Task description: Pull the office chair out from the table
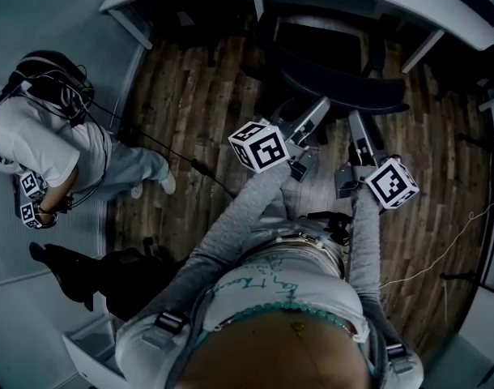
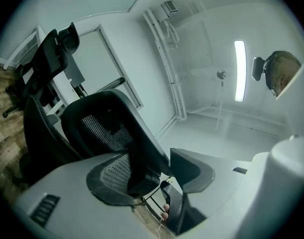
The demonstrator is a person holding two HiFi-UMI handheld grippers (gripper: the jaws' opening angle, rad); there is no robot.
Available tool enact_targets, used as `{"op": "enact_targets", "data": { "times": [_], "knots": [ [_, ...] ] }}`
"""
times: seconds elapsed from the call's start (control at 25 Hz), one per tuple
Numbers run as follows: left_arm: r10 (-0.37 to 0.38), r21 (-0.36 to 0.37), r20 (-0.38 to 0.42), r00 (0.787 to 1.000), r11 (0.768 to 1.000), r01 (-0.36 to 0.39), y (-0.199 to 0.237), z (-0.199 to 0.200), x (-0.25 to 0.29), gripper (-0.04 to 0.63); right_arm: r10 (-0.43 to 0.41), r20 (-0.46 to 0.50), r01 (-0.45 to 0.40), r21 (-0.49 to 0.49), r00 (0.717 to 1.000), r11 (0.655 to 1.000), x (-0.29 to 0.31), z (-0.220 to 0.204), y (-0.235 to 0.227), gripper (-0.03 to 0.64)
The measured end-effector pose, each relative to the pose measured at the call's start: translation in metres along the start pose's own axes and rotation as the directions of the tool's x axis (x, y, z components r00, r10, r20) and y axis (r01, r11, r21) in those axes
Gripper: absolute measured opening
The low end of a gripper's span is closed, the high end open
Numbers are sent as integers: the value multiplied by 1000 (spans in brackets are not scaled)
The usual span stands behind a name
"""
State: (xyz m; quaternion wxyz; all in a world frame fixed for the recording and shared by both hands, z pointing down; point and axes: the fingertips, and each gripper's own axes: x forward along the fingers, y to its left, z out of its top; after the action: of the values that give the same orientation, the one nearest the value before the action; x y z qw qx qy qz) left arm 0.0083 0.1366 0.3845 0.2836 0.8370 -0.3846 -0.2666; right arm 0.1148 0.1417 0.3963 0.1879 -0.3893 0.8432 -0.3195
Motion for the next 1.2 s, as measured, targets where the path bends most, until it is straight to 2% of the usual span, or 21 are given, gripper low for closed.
{"op": "enact_targets", "data": {
  "times": [0.4, 0.6, 0.68, 0.96, 1.2],
  "knots": [
    [42, 8, -5, 999, 999, -41, -7, -10, -16, 232, 13, -34, -12, 22, 999, 1000, -15, -7, 2, 244],
    [67, 83, -24, 997, 994, -65, -16, -19, -28, 184, 9, -76, -10, -23, 997, 1000, -27, -14, 5, 241],
    [69, 116, -39, 997, 991, -64, -17, -20, -30, 130, 5, -92, -10, -51, 996, 999, -27, -17, 6, 219],
    [85, 157, -77, 993, 985, -72, -35, -45, -43, 64, -2, -122, -12, -118, 993, 993, -54, -27, 11, 73],
    [107, 221, -121, 987, 972, -79, -51, -63, -51, 12, -24, -129, -6, -228, 991, 974, -77, -30, 18, 34]
  ]
}}
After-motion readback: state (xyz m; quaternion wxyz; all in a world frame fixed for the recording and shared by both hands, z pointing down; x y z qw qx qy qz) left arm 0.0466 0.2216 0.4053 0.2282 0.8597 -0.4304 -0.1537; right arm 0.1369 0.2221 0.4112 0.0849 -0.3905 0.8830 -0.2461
